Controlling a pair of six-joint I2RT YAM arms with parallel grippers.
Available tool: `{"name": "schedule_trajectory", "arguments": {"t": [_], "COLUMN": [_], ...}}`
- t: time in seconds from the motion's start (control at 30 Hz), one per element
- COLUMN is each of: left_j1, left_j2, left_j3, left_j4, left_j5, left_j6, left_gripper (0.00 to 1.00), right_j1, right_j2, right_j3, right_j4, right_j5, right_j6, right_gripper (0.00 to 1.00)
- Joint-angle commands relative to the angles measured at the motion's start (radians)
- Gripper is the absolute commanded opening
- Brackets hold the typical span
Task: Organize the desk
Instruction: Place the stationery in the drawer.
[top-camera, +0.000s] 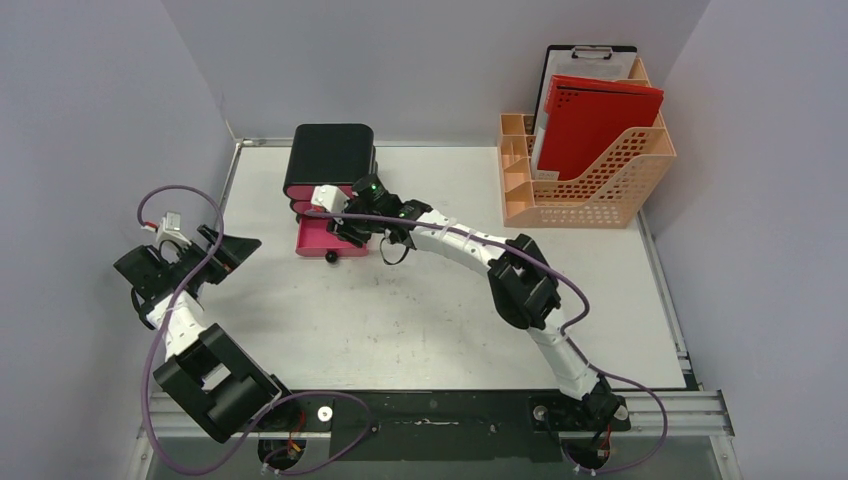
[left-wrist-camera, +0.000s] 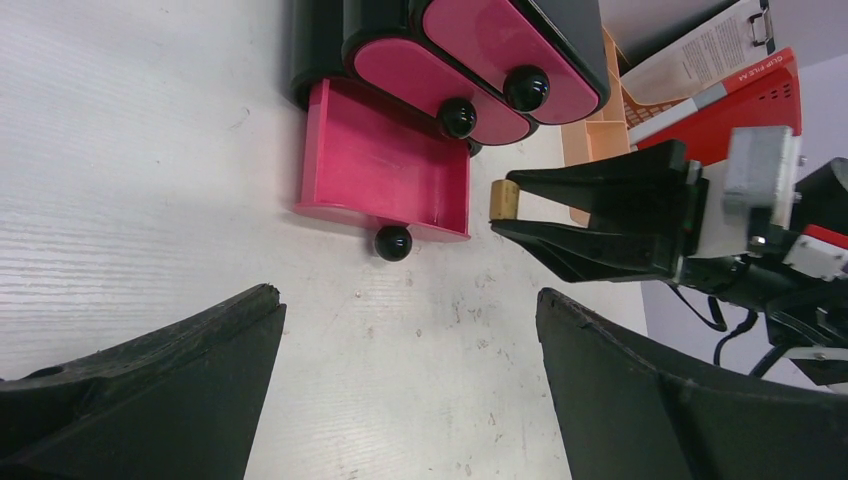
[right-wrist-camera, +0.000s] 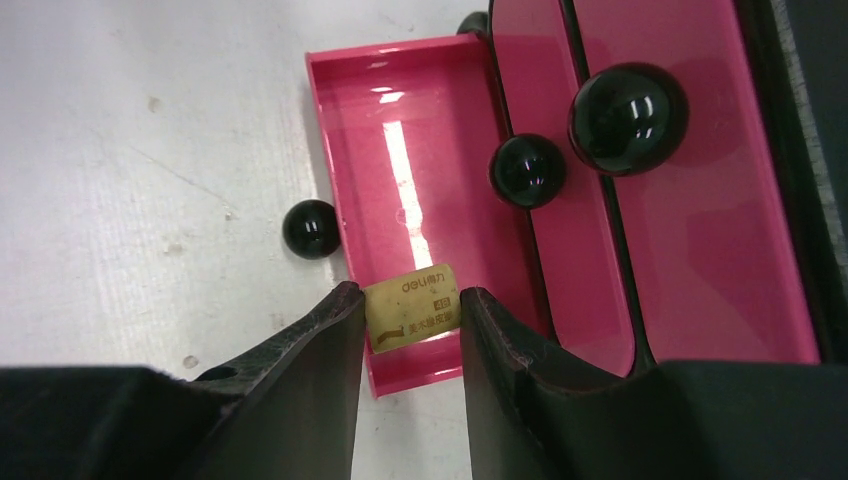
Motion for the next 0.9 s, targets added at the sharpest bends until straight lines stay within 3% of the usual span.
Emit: {"name": "schedule_trajectory", "arguments": {"t": [0.0, 0.27, 0.4, 0.57, 0.87], "left_j1": [0.012, 0.02, 0.022, 0.024, 0.032], "left_j2": [-0.019, -0.018, -0.017, -0.017, -0.018], "left_j3": [0.017, 0.014, 0.012, 0.012, 0.013], "left_j4": [0.024, 0.025, 0.026, 0.026, 0.026], "left_j5": [0.026, 0.027, 0.029, 0.029, 0.04], "left_j6": [0.017, 0.017, 0.016, 0.017, 0.016], "left_gripper": [0.96, 0.96, 0.96, 0.96, 0.96], "right_j1": [0.001, 0.002, 0.002, 0.0, -0.012], "right_j2": [0.045, 0.111, 0.125, 0.113, -0.007], "right_j3": [0.086, 0.143, 0.151, 0.154, 0.101], "right_j4": [0.021, 0.02, 0.019, -0.002, -0.113], "right_j5": [0.055, 0.063, 0.072, 0.043, -0.031], "right_j6": [-0.033, -0.037, -0.049, -0.049, -0.024], "right_gripper": [0.28, 0.31, 0.41, 0.59, 0.68]}}
